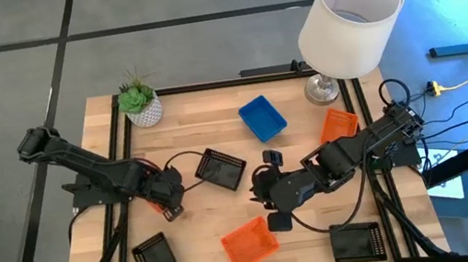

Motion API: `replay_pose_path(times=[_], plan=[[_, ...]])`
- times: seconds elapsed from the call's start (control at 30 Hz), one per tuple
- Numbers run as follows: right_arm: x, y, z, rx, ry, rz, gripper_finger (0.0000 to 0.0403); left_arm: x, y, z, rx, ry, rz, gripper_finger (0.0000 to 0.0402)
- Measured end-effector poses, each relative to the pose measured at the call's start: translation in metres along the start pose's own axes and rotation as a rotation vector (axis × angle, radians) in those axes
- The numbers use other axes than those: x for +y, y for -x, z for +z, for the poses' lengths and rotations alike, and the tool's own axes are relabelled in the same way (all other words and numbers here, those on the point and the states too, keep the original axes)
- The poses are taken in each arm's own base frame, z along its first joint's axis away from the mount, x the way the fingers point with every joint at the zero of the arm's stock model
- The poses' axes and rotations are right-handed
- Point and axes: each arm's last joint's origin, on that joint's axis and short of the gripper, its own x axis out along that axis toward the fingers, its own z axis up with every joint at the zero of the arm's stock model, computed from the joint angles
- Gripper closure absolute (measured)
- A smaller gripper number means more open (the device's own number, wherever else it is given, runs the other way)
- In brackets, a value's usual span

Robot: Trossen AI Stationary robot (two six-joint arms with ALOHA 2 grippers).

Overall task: Stack baskets by color
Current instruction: Stack the left orange bin on the bottom orange bin

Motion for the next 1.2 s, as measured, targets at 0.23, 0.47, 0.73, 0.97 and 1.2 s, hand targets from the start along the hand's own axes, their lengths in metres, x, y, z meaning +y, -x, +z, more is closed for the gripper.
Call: replay_pose_path(times=[0.23,0.47,0.73,0.97,1.2], plan=[[0.0,0.0,0.0,0.002,0.003,0.0,0.0304,-0.007,-0.012,-0.003,0.028,-0.026,0.037,0.0318],[0.0,0.0,0.0,0.002,0.003,-0.001,0.0304,-0.01,-0.024,-0.004,0.035,-0.044,0.095,0.0318],[0.0,0.0,0.0,0.001,0.0,0.0,0.0304,-0.011,-0.026,-0.002,0.002,-0.046,0.117,0.0318],[0.0,0.0,0.0,0.001,0.001,-0.001,0.0304,-0.01,-0.026,-0.001,-0.041,-0.049,0.14,0.0318],[0.0,0.0,0.0,0.001,0.0,0.0,0.0304,-0.004,-0.035,-0.004,-0.054,-0.02,0.159,0.0318]])
